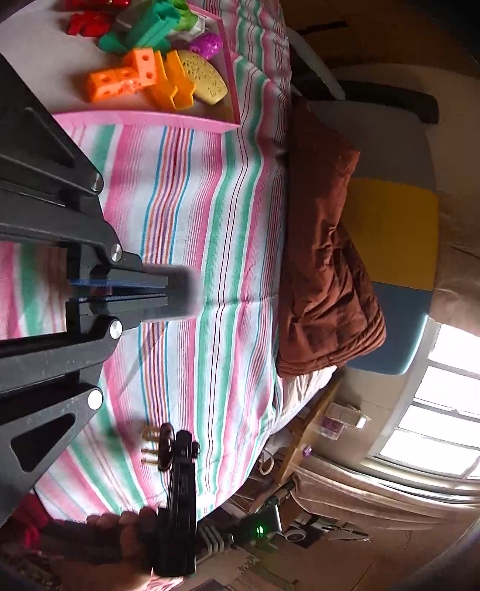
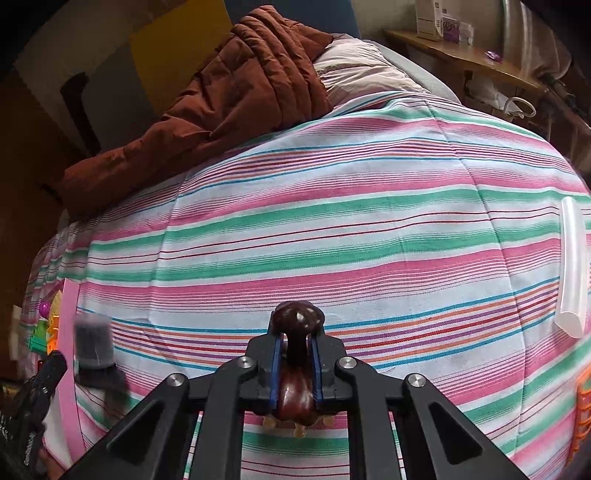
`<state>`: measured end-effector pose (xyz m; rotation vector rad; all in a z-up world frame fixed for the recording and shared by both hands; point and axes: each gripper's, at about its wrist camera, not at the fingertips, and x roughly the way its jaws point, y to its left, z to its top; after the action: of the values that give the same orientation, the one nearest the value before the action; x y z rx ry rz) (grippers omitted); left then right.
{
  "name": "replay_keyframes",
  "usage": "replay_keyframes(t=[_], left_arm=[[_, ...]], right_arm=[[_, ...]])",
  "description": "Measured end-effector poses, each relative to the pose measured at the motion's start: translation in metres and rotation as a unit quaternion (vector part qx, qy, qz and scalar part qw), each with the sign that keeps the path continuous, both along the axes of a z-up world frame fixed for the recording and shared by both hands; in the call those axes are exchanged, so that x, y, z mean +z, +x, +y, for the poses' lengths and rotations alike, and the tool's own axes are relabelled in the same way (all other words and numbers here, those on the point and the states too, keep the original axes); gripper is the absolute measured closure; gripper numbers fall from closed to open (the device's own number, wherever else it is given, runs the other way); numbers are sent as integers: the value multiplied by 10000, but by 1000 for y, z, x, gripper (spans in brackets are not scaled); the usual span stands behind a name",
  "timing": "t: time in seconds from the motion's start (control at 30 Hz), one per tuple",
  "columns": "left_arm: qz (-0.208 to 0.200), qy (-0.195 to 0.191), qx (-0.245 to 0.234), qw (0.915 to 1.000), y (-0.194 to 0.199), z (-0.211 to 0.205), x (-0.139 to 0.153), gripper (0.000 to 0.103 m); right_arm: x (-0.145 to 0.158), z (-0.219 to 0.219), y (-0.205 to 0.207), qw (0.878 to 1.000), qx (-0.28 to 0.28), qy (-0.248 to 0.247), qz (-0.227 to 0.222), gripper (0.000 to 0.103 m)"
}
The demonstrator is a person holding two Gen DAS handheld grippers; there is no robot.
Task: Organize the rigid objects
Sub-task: 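Lift the grey canister with the left tool and carry it toward the tray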
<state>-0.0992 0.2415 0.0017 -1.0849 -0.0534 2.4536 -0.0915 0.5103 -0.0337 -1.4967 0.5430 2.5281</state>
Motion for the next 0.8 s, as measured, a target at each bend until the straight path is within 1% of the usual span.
replay_keyframes(t=[0.07, 0.13, 0.17, 0.2, 0.27, 0.33, 0.43, 0.53, 0.6, 0.63, 0.7, 0.8], left_arm=[[-58, -119, -20, 9999, 3, 0, -2, 102], [-110, -224, -10, 9997, 3, 0, -6, 98], [-130, -277, 24, 9995, 2, 0, -8, 91], [-183, -268, 41, 9995, 0, 1, -9, 77], [-325, -163, 118, 9993, -8, 3, -7, 64], [-425, -140, 136, 9989, -18, 8, -4, 62], [-790, -367, 34, 9962, -48, 34, -2, 52], [-1255, -350, -135, 9914, -73, 57, -9, 51], [-1694, -318, -181, 9849, -90, 72, -19, 51], [-1974, -239, -166, 9799, -99, 79, -26, 51], [-2395, -147, -82, 9707, -111, 86, -39, 51], [-2778, 26, -3, 9606, -121, 96, -56, 51]], right_arm=[[0, 0, 0, 10000, -3, 10, 7, 90], [-1, 0, 2, 10000, -34, -17, 12, 90], [0, 0, 3, 10000, -33, -24, 11, 90], [0, 0, 3, 10000, -21, -19, 7, 90], [0, 0, 3, 10000, -29, -14, 2, 90], [0, 0, 3, 10000, -31, -30, -10, 90], [-1, 2, 2, 10000, -54, -70, -32, 90], [-2, 4, 1, 9999, -70, -120, -64, 90], [-2, 4, 0, 9999, -67, -122, -80, 90], [-2, 4, -1, 9999, -65, -115, -90, 90], [-2, 3, -1, 9999, -63, -95, -103, 90], [-2, 3, -3, 9999, -57, -85, -118, 89]])
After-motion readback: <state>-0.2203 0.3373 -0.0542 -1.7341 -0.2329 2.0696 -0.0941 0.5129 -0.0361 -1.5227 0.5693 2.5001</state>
